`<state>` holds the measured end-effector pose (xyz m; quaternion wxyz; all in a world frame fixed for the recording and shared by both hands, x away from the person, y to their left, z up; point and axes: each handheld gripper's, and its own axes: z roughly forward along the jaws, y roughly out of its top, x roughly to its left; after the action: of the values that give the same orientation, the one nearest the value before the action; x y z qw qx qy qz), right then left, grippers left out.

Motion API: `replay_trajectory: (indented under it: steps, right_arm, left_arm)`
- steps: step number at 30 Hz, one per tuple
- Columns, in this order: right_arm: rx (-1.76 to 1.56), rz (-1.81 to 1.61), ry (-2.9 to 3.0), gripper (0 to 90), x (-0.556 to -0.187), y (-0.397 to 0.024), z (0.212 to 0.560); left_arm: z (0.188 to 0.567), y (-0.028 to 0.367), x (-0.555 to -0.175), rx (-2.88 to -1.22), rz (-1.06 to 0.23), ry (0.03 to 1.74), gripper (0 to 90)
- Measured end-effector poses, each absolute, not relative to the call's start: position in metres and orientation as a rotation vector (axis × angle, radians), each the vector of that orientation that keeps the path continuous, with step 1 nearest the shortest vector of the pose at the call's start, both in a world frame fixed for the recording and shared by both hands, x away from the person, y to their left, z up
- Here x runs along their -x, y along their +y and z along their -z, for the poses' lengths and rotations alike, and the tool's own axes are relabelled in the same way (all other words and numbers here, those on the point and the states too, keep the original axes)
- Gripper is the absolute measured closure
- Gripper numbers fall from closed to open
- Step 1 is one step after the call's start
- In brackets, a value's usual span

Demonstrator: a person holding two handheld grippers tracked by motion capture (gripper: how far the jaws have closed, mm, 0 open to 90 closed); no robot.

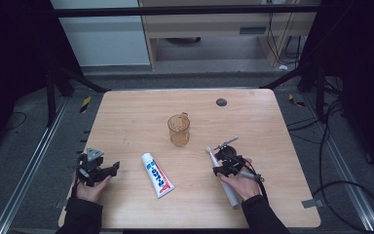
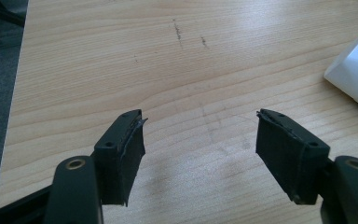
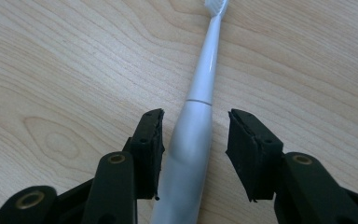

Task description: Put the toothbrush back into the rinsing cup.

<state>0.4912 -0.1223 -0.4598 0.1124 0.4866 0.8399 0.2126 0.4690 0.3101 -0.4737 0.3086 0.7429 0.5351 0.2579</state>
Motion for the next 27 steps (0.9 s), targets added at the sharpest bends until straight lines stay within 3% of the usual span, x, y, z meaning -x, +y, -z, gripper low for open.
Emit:
replay_trajectory:
  steps: [27]
  right_arm:
    - [-1.465, -0.527, 2.513, 60.4, -0.498, -0.118, 0.472]
  left_arm:
    - [0.474, 0.310, -0.469, -1.970, -0.673, 1.414, 31.9]
